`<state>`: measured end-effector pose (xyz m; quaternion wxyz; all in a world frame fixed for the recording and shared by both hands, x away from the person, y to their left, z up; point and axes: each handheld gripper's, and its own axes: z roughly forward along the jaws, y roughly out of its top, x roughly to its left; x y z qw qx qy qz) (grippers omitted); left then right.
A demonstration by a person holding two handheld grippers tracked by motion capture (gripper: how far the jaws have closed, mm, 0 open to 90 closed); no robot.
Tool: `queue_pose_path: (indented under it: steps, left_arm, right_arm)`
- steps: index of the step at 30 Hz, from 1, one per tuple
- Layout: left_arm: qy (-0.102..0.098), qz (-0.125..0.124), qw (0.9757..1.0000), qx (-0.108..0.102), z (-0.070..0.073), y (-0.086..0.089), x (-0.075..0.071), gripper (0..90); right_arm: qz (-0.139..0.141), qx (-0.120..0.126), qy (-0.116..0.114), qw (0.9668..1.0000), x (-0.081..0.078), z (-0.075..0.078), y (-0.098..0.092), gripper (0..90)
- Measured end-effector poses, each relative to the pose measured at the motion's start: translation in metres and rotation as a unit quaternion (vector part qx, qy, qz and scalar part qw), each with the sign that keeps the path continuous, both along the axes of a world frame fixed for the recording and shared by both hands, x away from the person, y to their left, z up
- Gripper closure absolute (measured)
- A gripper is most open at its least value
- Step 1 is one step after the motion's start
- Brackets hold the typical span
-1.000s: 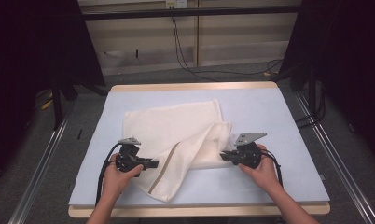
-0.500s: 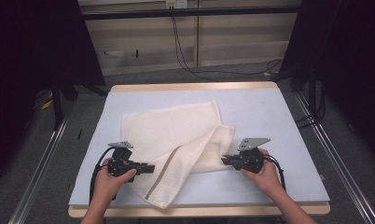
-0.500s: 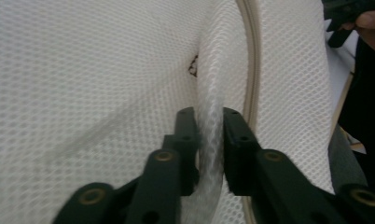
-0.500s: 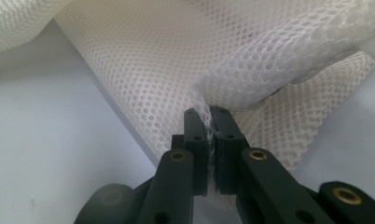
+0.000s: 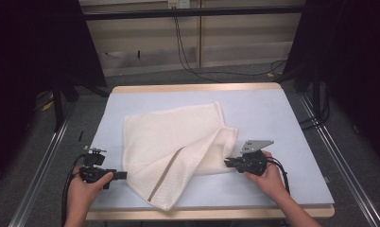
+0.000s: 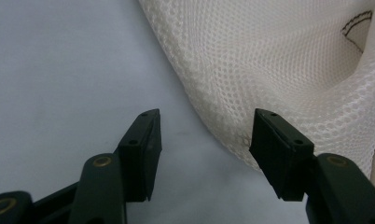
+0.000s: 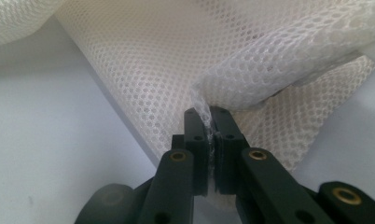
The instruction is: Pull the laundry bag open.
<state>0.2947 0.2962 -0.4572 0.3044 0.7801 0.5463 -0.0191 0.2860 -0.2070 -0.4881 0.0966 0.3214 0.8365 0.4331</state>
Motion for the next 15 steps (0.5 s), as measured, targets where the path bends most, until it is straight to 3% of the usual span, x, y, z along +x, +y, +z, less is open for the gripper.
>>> queue_pose_path:
  steps: [1,2,4,7,9,12,15]
  left_arm:
    - [0.013,-0.01,0.9997,-0.017,-0.001,-0.001,0.0,58.5]
    - [0.02,-0.015,0.9993,-0.026,-0.003,-0.005,0.001,65.1]
    - [0.018,-0.02,0.9995,-0.018,-0.005,-0.011,0.004,71.6]
    - [0.03,-0.026,0.9988,-0.031,-0.007,-0.019,0.013,84.8]
    - [0.02,-0.031,0.9991,-0.018,-0.006,-0.022,0.018,87.5]
    - [-0.013,-0.013,0.9998,-0.001,-0.005,-0.029,0.034,88.3]
    - [-0.041,0.013,0.9991,-0.004,-0.007,-0.033,0.054,88.5]
  right_arm:
    - [0.0,-0.002,-0.002,1.0,0.0,0.0,0.0,86.6]
    - [0.0,-0.003,-0.004,1.0,0.0,0.0,0.001,86.6]
    - [-0.001,-0.007,-0.006,1.0,0.001,0.001,0.001,86.6]
    - [-0.005,-0.011,-0.013,0.9999,0.003,0.002,0.002,86.7]
    - [-0.005,-0.017,-0.019,0.9997,0.006,0.002,0.002,86.8]
    - [-0.008,-0.045,-0.04,0.9981,0.013,0.007,0.004,86.9]
    - [-0.018,-0.056,-0.057,0.9966,0.024,0.009,0.004,87.0]
